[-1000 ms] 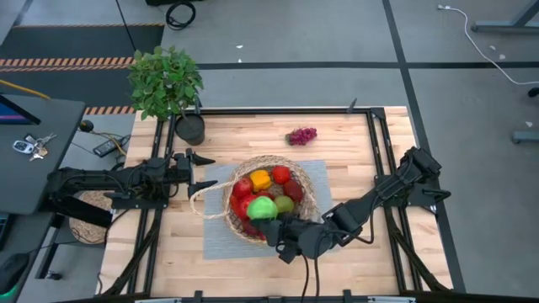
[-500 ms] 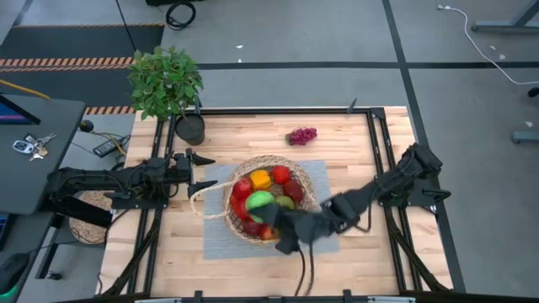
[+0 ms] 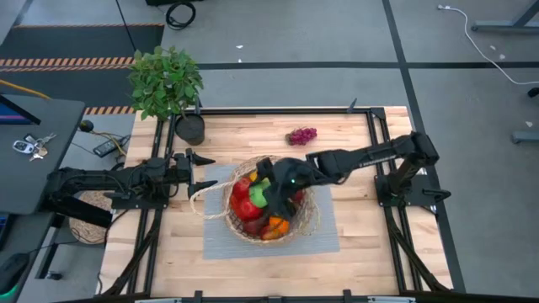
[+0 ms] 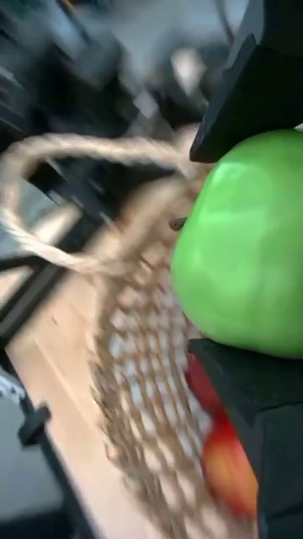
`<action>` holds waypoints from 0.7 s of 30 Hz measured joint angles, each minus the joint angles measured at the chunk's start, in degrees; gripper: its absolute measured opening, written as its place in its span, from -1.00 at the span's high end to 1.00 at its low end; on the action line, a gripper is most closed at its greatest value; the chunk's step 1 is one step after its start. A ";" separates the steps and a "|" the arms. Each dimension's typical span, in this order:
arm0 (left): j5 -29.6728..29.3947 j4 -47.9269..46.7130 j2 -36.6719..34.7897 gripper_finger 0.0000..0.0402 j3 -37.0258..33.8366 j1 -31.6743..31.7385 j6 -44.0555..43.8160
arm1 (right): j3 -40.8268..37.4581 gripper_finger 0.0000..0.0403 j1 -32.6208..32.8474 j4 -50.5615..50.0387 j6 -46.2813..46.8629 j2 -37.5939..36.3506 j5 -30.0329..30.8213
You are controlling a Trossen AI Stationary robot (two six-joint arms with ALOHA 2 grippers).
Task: Build produce basket
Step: Put the green apple into the basket, then put the grapes into the basket
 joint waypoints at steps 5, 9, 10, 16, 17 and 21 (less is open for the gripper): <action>0.01 0.00 0.00 -0.90 0.00 0.00 -0.01 | -0.11 -0.75 -3.90 -7.73 10.54 0.03 -2.82; 0.00 0.02 -0.02 -0.90 0.00 -0.01 -0.01 | -2.06 -0.75 -5.43 -12.03 13.07 0.07 -2.84; 0.01 0.02 -0.02 -0.90 0.00 -0.01 -0.03 | -2.45 -0.75 -5.61 -12.61 14.31 0.07 -2.87; 0.01 0.02 -0.02 -0.90 0.00 -0.02 0.01 | -4.48 -0.85 -5.96 -12.39 16.77 -0.01 -0.63; -0.01 0.02 -0.02 -0.90 0.00 0.00 -0.01 | -4.46 -0.90 -5.99 -12.15 16.85 -0.03 -0.58; 0.00 0.02 -0.01 -0.90 0.00 0.00 -0.01 | -3.09 -0.95 -5.69 -12.50 17.23 -0.03 -0.46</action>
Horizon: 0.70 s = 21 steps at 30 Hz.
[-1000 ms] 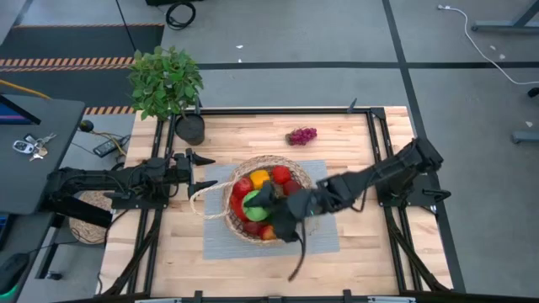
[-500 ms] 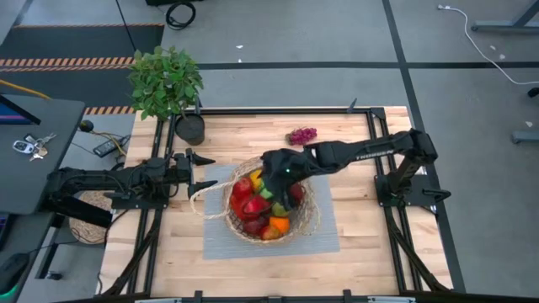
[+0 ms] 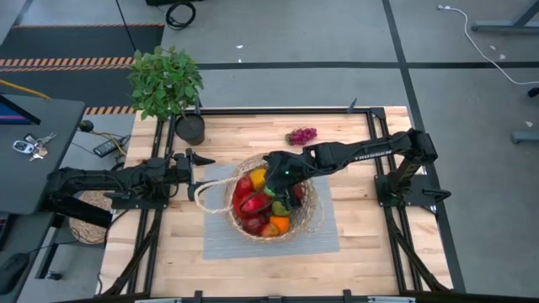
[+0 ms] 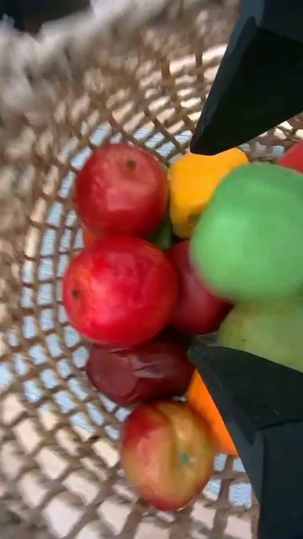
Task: Build produce basket
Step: Put the grapes into the basket
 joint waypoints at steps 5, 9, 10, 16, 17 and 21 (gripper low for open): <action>0.01 0.00 0.01 -0.90 0.00 0.00 0.00 | 4.44 -0.96 2.10 -2.05 -0.21 0.06 5.29; -0.01 0.00 0.01 -0.90 0.00 -0.01 0.00 | 12.59 -0.97 4.67 -8.81 -1.63 0.04 20.84; 0.00 0.00 0.01 -0.90 0.00 -0.01 -0.02 | 14.74 -0.97 5.16 -10.15 -1.69 0.04 23.56; 0.01 0.00 0.01 -0.90 0.00 -0.01 0.00 | 24.01 -0.91 4.88 -17.03 -3.70 -1.92 28.20; -0.01 0.00 0.01 -0.90 0.00 -0.02 0.02 | 24.24 -0.90 4.07 -18.19 -3.27 -2.95 28.66; -0.01 0.00 0.00 -0.90 0.00 -0.01 0.02 | 22.38 -0.86 -1.52 -21.50 0.03 -9.03 26.58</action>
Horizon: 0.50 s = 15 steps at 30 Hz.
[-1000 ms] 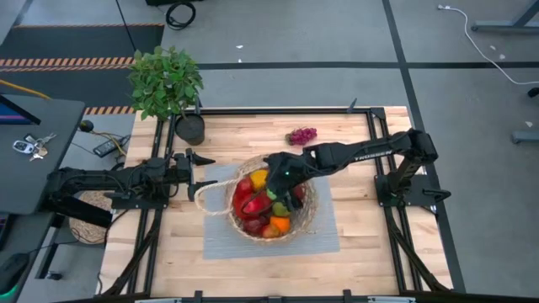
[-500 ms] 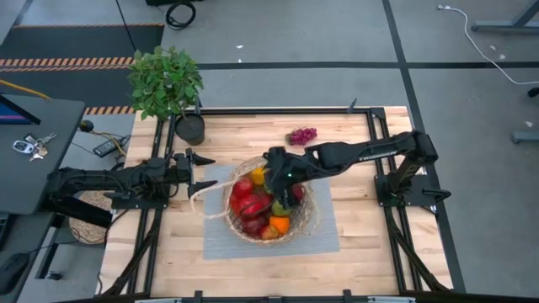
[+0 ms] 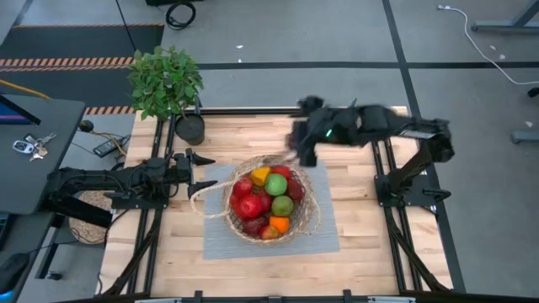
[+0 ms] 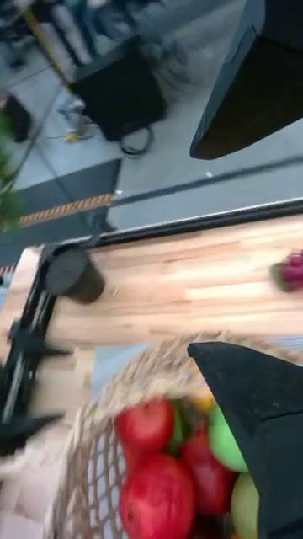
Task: Build produce basket
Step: Put the grapes into the basket
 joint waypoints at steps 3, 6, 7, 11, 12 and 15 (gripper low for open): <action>0.02 0.00 0.01 -0.90 0.00 0.01 -0.04 | -5.85 -0.84 -5.51 0.76 1.97 -5.24 -4.79; 0.02 0.00 0.01 -0.90 0.00 0.01 -0.04 | -15.07 -0.83 -10.88 5.12 1.94 -11.02 -7.43; 0.01 0.00 0.00 -0.90 0.00 0.00 -0.04 | -18.56 -0.83 -12.58 7.55 1.27 -13.13 -7.68; 0.00 0.00 -0.01 -0.90 0.00 0.01 -0.04 | -33.21 -0.83 -20.00 22.89 -3.11 -20.51 -8.87; 0.00 0.00 0.01 -0.90 0.00 -0.01 -0.04 | -36.89 -0.83 -21.97 28.92 -3.29 -21.84 -10.48; 0.02 0.00 -0.01 -0.90 0.00 -0.01 -0.02 | -47.04 -0.83 -27.09 46.15 -2.15 -24.24 -15.66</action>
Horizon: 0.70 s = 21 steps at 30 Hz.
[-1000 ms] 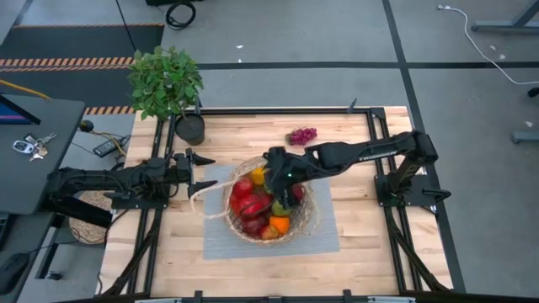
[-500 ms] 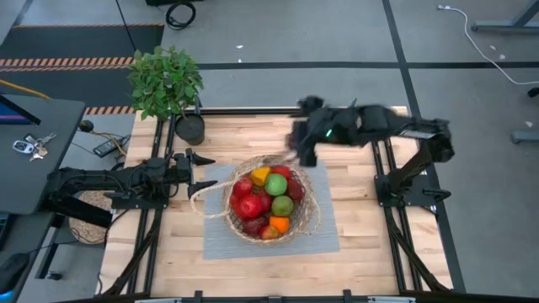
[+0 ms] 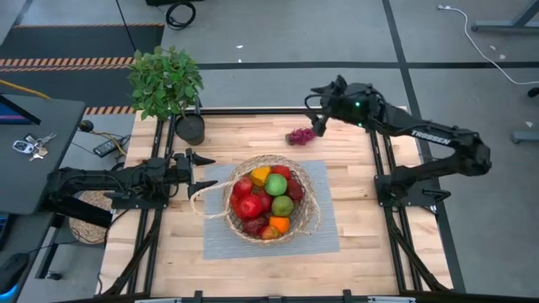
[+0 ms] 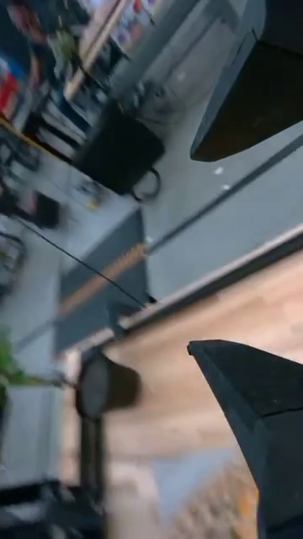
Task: Build produce basket
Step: Put the grapes into the basket
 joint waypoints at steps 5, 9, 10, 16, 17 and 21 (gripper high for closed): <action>0.00 0.00 0.02 -0.90 0.00 0.02 0.01 | -10.78 -0.83 -6.01 15.45 -2.14 -0.46 3.07; -0.02 0.00 0.02 -0.90 0.00 0.01 0.01 | -14.91 -0.83 -10.54 20.74 -1.53 0.96 1.90; -0.02 0.00 0.00 -0.90 0.00 0.00 0.00 | -15.48 -0.83 -11.31 21.12 -0.96 1.52 1.25; 0.00 0.00 0.02 -0.90 0.00 0.00 -0.02 | -17.45 -0.83 -13.82 20.53 4.66 5.08 0.18; -0.01 0.00 0.01 -0.90 0.00 0.02 0.00 | -17.75 -0.83 -13.82 20.53 5.38 5.52 0.00; -0.02 0.00 0.01 -0.90 0.00 0.02 -0.02 | -19.56 -0.83 -13.73 18.29 8.91 6.20 -5.81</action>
